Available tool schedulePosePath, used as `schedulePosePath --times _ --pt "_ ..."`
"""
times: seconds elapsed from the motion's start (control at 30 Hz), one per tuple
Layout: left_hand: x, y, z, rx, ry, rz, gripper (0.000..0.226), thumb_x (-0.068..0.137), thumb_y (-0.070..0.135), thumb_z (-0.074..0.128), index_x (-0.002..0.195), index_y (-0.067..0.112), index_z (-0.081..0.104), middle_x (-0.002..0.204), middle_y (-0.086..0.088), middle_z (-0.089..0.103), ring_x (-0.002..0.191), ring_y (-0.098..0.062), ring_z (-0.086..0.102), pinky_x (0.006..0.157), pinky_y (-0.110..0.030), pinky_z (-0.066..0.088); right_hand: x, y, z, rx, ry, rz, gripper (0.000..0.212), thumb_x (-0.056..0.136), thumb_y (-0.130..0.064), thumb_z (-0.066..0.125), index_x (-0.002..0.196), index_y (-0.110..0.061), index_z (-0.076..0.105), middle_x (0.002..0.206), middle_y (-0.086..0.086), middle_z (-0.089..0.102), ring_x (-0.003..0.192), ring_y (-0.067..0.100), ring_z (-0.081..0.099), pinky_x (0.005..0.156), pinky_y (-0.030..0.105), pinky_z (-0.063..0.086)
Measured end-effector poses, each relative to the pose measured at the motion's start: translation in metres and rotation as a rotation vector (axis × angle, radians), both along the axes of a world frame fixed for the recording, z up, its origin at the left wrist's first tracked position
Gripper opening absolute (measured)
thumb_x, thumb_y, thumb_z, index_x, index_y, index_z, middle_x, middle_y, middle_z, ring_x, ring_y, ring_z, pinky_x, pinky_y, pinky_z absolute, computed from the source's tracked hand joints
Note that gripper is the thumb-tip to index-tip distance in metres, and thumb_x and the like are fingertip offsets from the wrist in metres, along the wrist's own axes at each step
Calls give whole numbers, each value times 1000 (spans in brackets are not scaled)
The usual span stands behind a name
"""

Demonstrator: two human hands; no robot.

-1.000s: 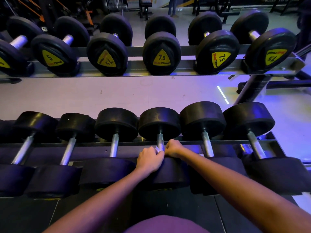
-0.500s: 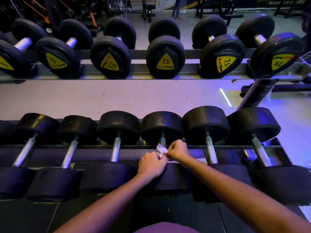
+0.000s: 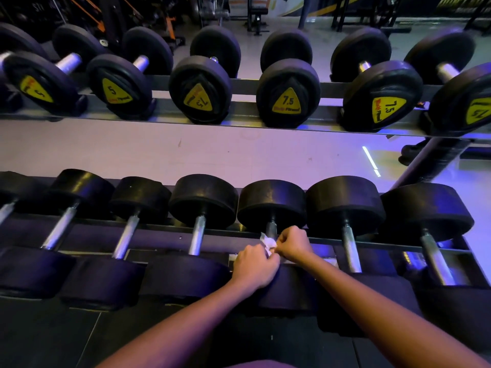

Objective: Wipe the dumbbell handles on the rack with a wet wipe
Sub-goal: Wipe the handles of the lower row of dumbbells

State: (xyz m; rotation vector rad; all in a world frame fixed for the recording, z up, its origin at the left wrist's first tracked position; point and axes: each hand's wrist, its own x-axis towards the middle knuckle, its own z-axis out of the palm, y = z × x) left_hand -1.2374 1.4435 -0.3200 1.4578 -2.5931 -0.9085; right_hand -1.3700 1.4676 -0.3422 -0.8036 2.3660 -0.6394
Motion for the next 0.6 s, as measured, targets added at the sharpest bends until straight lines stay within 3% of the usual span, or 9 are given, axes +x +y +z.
schedulePosePath --times 0.1,0.2,0.3,0.43,0.6 --pt "0 -1 2 -9 -4 -20 39 88 39 44 94 7 66 106 -18 66 102 -38 59 77 -38 46 0 12 -5 51 -42 73 20 73 -12 64 76 7 69 68 15 61 69 13 52 58 25 37" --pt "0 -2 2 2 4 -51 39 88 39 44 92 8 67 105 -18 66 101 -38 59 74 -37 45 -1 10 -1 62 -59 67 8 70 -9 67 67 -3 71 67 8 62 63 13 57 59 23 44" --pt "1 -2 2 13 16 -64 39 88 40 46 93 8 68 105 -17 67 101 -37 59 73 -36 44 -6 2 4 -41 -10 -55 22 67 -16 81 54 -17 62 70 5 67 72 17 64 64 25 48" --pt "2 -3 3 -4 27 -54 44 91 43 46 100 6 67 108 -17 67 102 -37 60 76 -37 46 -17 -11 10 -191 -31 -234 21 65 -23 88 64 -16 68 73 6 69 73 18 65 68 30 54" --pt "2 -3 2 -5 25 -69 41 90 41 46 98 7 67 107 -17 67 103 -37 59 78 -38 47 -12 -12 4 -89 -61 -144 19 65 -19 87 68 -8 72 70 6 69 71 18 66 70 33 58"
